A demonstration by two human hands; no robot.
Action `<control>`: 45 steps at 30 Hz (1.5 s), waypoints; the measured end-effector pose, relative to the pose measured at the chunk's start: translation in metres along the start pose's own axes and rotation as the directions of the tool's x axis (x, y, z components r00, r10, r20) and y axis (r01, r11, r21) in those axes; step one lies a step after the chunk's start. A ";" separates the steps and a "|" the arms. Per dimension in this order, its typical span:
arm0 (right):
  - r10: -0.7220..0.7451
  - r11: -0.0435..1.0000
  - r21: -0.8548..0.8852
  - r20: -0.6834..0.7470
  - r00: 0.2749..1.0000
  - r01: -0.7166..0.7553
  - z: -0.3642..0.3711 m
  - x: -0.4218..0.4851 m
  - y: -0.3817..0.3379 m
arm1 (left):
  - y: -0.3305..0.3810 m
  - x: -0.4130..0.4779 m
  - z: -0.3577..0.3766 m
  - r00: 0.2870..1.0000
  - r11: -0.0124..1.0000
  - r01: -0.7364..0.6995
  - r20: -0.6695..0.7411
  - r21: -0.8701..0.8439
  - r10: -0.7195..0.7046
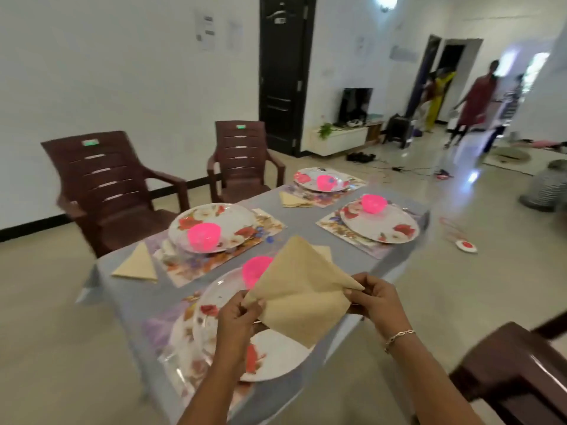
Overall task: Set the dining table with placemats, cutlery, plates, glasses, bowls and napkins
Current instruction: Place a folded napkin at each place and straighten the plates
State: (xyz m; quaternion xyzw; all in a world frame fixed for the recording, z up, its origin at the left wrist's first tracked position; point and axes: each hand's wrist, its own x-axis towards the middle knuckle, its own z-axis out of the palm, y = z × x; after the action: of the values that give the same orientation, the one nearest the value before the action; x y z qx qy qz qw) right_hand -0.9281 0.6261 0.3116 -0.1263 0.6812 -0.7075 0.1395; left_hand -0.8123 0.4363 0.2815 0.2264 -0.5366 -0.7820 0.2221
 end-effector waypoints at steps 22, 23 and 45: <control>-0.042 0.998 -0.061 -0.321 0.946 0.024 -0.258 0.187 -0.014 | -0.079 0.180 0.296 0.962 0.974 -0.039 0.271 0.224 -0.024; -0.076 0.992 -0.122 -0.313 0.947 0.039 -0.265 0.202 -0.015 | -0.086 0.191 0.306 0.979 0.961 -0.029 0.200 0.276 -0.028; -0.205 0.970 -0.215 -0.452 0.868 0.117 -0.449 0.366 0.005 | -0.152 0.319 0.599 0.805 0.829 0.550 0.329 -0.103 -0.493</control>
State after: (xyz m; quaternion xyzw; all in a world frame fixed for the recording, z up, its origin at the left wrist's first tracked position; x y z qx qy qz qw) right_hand -1.4339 0.9077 0.2842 -0.0193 0.7429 -0.6614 -0.1017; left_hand -1.4373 0.7397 0.2947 0.2265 -0.4012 -0.8854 -0.0619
